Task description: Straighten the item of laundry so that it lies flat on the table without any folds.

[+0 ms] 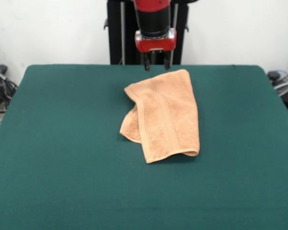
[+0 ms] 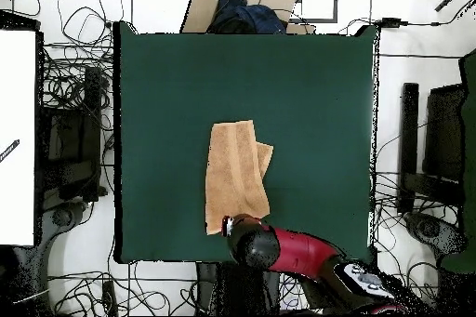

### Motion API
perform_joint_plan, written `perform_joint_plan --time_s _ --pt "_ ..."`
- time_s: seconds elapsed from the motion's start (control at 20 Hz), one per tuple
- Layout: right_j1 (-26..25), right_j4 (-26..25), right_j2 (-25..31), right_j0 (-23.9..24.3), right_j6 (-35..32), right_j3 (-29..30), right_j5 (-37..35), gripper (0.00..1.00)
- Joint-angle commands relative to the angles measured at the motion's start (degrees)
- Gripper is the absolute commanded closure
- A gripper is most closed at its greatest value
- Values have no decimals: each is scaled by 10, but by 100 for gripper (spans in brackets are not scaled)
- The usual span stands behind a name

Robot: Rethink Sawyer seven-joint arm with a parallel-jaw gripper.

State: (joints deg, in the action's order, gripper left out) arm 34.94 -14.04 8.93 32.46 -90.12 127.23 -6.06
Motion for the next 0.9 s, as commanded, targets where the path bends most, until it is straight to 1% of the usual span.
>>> perform_joint_plan --time_s 0.05,0.15,0.3,0.45,0.9 --pt "2 -19 29 1 -62 7 -5 0" --pt "21 -12 36 -4 -61 6 -22 0" --pt "46 6 53 -12 -43 -24 -78 0" --pt "44 8 56 -19 -31 -49 -104 0" --pt "17 0 71 2 -36 -51 -82 0"
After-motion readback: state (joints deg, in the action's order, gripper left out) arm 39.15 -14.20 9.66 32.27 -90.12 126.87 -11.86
